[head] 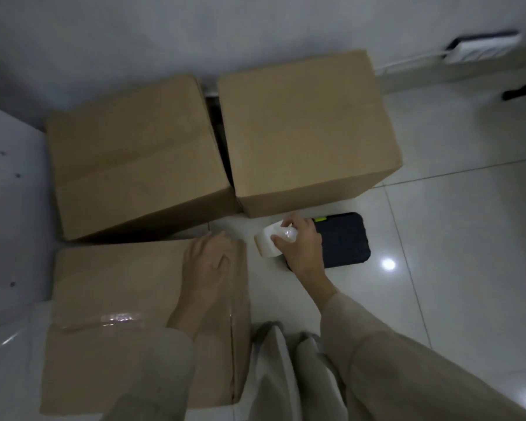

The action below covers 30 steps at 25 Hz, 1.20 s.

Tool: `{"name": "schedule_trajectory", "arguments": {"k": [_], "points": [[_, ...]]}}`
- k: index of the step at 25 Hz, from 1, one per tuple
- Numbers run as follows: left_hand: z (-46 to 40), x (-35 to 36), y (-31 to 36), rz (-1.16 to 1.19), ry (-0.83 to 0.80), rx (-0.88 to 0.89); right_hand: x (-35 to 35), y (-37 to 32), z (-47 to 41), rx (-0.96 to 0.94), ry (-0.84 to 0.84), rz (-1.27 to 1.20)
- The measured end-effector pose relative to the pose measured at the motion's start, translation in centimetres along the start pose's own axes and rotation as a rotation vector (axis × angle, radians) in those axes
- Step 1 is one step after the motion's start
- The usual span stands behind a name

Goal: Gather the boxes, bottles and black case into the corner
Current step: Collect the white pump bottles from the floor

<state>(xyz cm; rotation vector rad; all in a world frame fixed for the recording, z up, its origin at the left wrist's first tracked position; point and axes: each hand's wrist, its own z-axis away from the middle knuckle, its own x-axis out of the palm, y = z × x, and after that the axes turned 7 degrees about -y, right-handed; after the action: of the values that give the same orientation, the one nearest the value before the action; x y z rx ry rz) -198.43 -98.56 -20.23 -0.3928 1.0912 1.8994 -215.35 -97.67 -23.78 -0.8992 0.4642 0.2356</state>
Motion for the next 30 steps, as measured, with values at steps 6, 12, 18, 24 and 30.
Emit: {"name": "schedule_trajectory", "arguments": {"k": [6, 12, 18, 24, 30], "points": [[-6.3, 4.7, -6.2, -0.281, 0.015, 0.01, 6.1, 4.6, -7.1, -0.069, -0.119, 0.118], [-6.1, 5.5, -6.5, -0.325, 0.078, -0.009, 8.1, 6.3, -9.5, -0.102, -0.195, 0.235], [-6.4, 3.8, -4.6, -0.227, -0.098, -0.133, 5.3, 4.4, -7.6, -0.039, -0.374, 0.077], [-2.9, 0.2, 2.4, -0.223, -0.166, -0.024, -0.9, 0.5, -1.2, -0.003, -0.32, -0.079], [2.5, -3.3, 10.7, -0.207, -0.218, 0.153, -9.8, -4.0, 7.8, -0.007, -0.182, -0.203]]}}
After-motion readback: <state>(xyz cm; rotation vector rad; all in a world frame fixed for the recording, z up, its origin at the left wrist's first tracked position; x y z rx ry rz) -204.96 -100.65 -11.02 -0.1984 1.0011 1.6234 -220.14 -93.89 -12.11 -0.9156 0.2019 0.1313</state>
